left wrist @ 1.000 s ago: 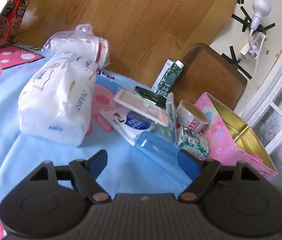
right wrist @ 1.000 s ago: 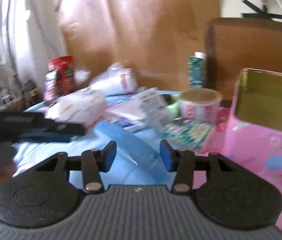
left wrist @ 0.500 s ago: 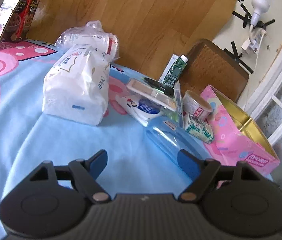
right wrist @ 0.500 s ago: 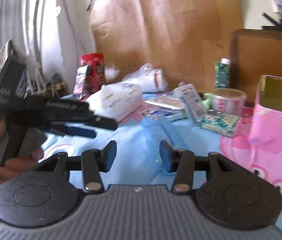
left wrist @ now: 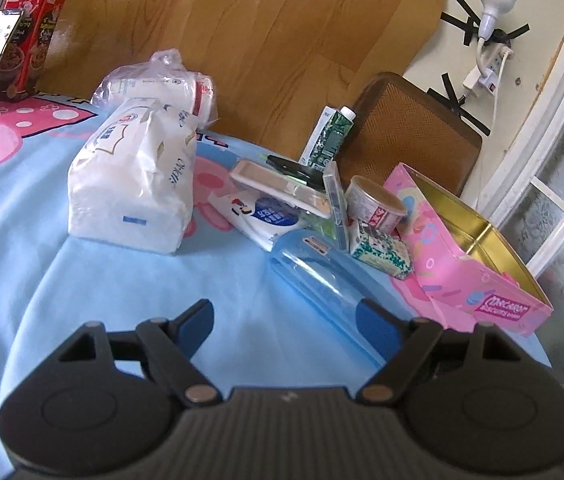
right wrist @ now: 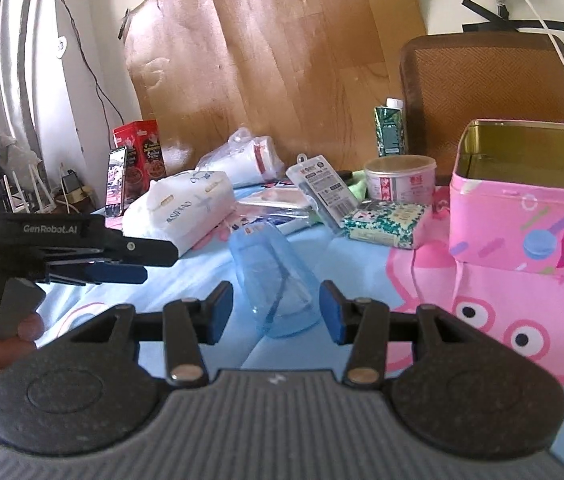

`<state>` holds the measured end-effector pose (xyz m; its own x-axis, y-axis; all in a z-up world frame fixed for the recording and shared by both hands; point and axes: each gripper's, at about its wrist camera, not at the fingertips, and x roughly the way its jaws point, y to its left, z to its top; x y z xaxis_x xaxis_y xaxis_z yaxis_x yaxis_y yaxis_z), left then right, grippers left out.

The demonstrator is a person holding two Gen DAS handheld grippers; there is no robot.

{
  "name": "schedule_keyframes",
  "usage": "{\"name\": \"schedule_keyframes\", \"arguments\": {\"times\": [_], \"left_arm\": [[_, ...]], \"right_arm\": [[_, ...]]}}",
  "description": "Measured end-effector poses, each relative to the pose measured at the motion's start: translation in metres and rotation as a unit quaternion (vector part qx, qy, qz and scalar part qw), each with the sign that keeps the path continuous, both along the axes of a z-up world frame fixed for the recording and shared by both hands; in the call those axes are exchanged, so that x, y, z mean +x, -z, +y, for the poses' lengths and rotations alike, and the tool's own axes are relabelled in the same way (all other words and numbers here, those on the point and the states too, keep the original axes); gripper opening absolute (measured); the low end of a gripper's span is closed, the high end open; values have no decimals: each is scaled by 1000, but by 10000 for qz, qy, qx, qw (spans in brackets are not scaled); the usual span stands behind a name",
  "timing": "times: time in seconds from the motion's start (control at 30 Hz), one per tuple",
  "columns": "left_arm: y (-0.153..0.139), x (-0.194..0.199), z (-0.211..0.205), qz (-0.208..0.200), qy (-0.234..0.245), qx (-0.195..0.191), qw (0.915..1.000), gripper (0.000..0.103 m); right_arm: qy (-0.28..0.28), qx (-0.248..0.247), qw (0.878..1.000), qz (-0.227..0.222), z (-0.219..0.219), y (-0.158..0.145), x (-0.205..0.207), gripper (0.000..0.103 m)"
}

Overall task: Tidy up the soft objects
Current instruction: 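Grasp the blue transparent pencil case with the left gripper and lift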

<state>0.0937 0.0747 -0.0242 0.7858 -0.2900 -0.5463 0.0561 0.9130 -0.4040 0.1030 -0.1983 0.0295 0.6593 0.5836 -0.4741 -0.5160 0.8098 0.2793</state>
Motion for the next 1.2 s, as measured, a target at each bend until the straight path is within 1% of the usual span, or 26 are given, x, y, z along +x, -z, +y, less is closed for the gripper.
{"name": "schedule_keyframes", "arguments": {"times": [0.67,0.93,1.0,1.07,1.2], "left_arm": [[-3,-1,-2,14,223,-23,9997,81],[-5,-2,-2,13,286,-105,9995,81],[-6,-2,-2,23,303,-139,9994,81],[-6,-1,-2,42,329,-190,9993,81],[-6,0,-3,61,371,-200,9991,81]], "right_arm": [[-33,-62,10000,-3,3,2,1,51],[-31,-79,10000,-15,4,2,0,52],[-32,-76,10000,3,4,1,0,52],[-44,-79,10000,5,5,1,-1,57],[-61,-99,9999,2,6,2,-2,57]]}}
